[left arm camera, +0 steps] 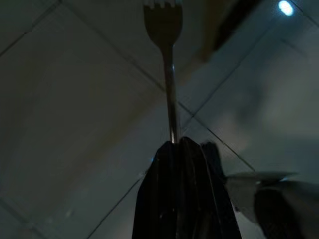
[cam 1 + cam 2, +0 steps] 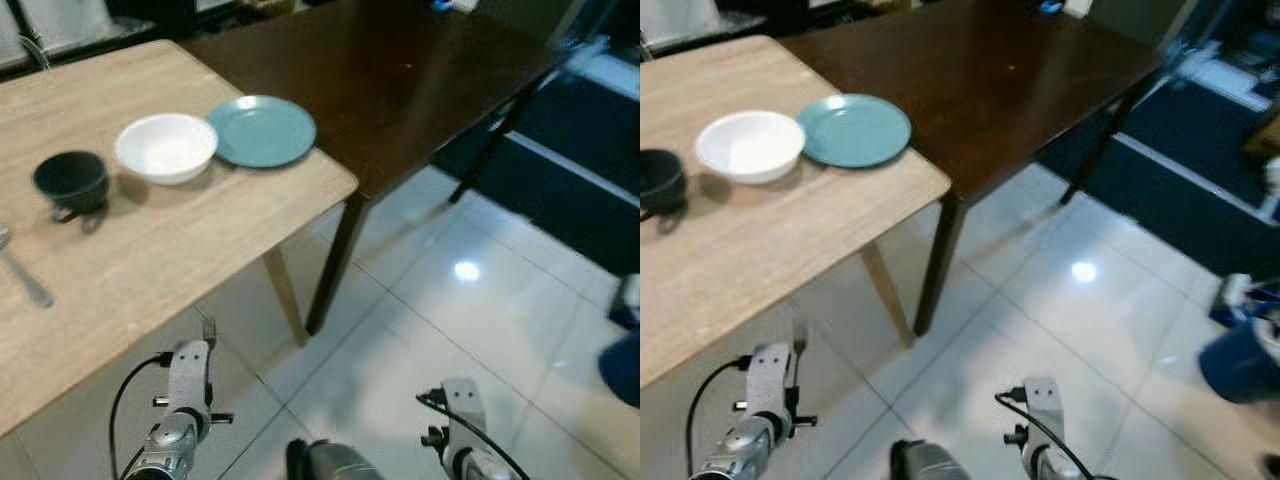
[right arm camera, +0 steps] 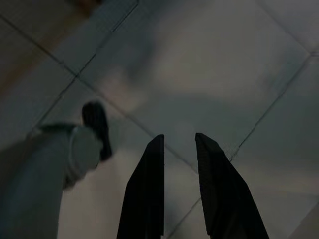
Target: Setting the table
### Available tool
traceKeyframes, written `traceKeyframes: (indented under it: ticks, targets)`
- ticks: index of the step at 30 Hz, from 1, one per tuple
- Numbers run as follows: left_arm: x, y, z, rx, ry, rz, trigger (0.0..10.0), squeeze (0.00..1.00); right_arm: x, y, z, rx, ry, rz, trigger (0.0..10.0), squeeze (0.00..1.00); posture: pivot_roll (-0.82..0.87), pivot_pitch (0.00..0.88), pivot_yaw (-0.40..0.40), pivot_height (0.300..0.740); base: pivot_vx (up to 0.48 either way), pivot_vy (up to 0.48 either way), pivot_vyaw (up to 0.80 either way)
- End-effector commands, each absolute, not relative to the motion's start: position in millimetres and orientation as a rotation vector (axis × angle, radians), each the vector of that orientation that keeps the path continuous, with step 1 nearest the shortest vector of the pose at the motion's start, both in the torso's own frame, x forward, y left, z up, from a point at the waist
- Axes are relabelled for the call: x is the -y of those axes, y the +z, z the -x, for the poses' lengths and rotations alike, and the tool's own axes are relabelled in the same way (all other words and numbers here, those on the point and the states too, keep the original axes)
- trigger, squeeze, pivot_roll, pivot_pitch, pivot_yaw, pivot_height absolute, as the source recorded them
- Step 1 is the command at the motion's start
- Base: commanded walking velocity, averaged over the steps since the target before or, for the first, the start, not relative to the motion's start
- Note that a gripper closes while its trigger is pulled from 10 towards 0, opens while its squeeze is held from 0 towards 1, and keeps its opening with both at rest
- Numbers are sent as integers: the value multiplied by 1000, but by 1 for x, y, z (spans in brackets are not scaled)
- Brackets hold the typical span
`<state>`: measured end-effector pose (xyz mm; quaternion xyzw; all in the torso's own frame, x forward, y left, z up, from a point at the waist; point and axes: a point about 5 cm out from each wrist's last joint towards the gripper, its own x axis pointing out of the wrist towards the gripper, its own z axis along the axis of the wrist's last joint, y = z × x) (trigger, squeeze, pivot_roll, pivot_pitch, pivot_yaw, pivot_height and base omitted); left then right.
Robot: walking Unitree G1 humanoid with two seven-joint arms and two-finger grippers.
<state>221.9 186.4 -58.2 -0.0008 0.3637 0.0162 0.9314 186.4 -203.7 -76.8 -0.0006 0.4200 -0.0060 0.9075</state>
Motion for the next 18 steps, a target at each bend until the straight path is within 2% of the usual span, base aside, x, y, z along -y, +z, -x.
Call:
traceKeyframes:
  ticks: [1,18]
  targets:
    - [-188,-64,-213,-782,34,-2,10000,0,206,-83,-174,-913,-24,-9,10000,0,56,81,-63,740,0,0,-800]
    - [-186,-62,-216,-776,-14,-14,10000,0,208,-84,-170,-919,-19,-14,10000,0,58,65,-54,740,0,0,-800]
